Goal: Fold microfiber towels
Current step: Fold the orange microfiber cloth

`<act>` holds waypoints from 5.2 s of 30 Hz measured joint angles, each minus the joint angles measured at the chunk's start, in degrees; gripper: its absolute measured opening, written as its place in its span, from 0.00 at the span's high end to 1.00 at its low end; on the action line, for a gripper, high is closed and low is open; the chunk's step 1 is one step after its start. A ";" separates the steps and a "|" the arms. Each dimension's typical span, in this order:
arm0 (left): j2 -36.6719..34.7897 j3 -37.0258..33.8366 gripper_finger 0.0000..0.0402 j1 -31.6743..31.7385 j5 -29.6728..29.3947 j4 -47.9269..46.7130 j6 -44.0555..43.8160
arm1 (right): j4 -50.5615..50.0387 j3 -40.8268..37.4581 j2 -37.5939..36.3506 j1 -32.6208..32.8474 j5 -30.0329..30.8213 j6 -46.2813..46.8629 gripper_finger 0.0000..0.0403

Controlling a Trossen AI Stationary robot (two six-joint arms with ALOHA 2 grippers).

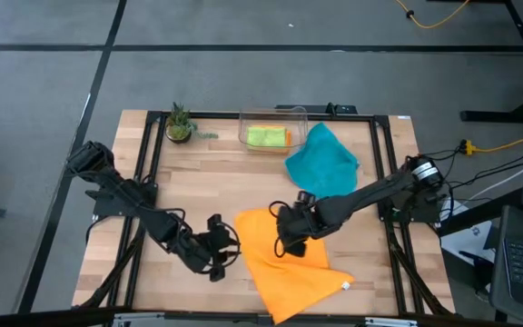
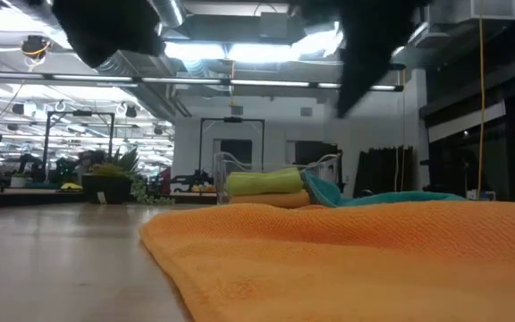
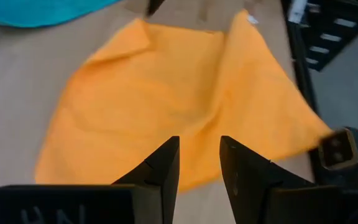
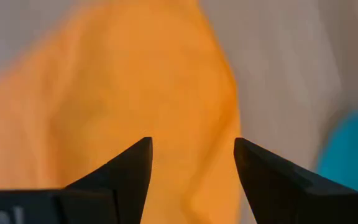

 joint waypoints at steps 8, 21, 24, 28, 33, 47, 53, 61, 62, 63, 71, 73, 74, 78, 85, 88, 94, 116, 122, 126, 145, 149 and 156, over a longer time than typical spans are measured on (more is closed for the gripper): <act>0.03 0.00 0.73 4.97 -1.93 0.14 0.04 | -23.09 -1.20 -0.53 3.92 -2.14 7.02 0.43; 3.67 -0.02 0.73 21.36 15.14 5.34 3.29 | -25.68 -17.85 -0.88 8.86 -5.24 2.92 0.43; 6.51 0.00 0.73 24.58 21.64 7.13 6.74 | -27.98 -19.62 -1.17 7.99 -8.47 4.38 0.43; 10.66 0.02 0.73 26.90 27.35 7.15 9.02 | -29.44 -20.16 -1.42 7.64 -10.16 7.66 0.43; 13.84 -0.01 0.73 26.30 24.73 1.12 9.72 | -27.04 -18.67 -1.44 7.63 -10.82 12.00 0.43; 12.80 0.26 0.73 17.88 13.17 -24.83 -8.87 | -0.50 -17.81 -1.51 6.91 9.63 4.44 0.43; 12.85 0.26 0.73 16.15 13.81 -28.89 -19.49 | 6.47 -17.78 -1.51 6.15 19.18 2.54 0.43; 12.03 1.12 0.73 13.84 13.37 -33.96 -20.92 | 13.06 -17.78 -1.51 6.03 18.91 2.74 0.43; 11.82 2.04 0.73 13.29 12.76 -34.70 -19.65 | 13.64 -17.78 -1.51 6.03 18.89 2.73 0.43; 11.38 3.39 0.73 12.75 11.65 -35.07 -17.87 | 14.04 -17.78 -1.51 6.03 18.89 2.75 0.43; 10.43 9.74 0.73 14.64 9.58 -17.29 4.54 | 16.67 -17.78 -1.49 6.03 18.87 2.73 0.43; 10.73 9.97 0.73 15.49 9.81 -14.83 5.93 | 16.86 -17.78 -1.47 6.03 18.87 2.75 0.43; 11.25 9.97 0.73 16.05 9.62 -14.48 6.02 | 17.12 -17.78 -1.47 6.03 18.87 2.74 0.43; 14.16 9.84 0.73 18.32 9.65 -15.34 6.08 | 18.20 -17.78 -1.45 6.03 18.53 2.73 0.43; 18.52 9.86 0.73 18.89 17.09 -18.36 5.80 | 18.51 -17.78 -1.45 6.03 17.79 2.73 0.43; 19.39 9.97 0.73 17.50 20.50 -19.46 5.13 | 18.74 -17.78 -1.45 6.03 17.79 2.71 0.43; 20.41 10.22 0.73 17.71 12.29 -28.96 -3.13 | 19.69 -17.78 -1.45 6.03 17.55 2.72 0.43; 20.67 10.01 0.73 24.73 7.64 -40.15 -10.99 | 20.40 -17.78 -1.45 6.03 17.29 2.71 0.43; 20.91 9.84 0.73 26.04 3.34 -42.33 -8.27 | 20.40 -17.78 -1.45 6.03 17.27 2.71 0.43; 20.98 9.81 0.73 27.18 1.66 -41.94 -5.17 | 20.40 -17.78 -1.45 6.03 17.28 2.71 0.43; 17.39 21.63 0.73 17.28 -1.21 -48.05 -4.43 | 22.98 -17.80 -1.45 6.03 16.26 2.69 0.43; 17.35 22.71 0.73 14.97 -1.28 -47.76 -4.50 | 23.91 -17.80 -1.45 6.05 16.06 2.69 0.43; 17.35 22.71 0.73 12.32 -1.24 -47.30 -4.97 | 24.64 -17.80 -1.45 6.04 15.81 2.69 0.43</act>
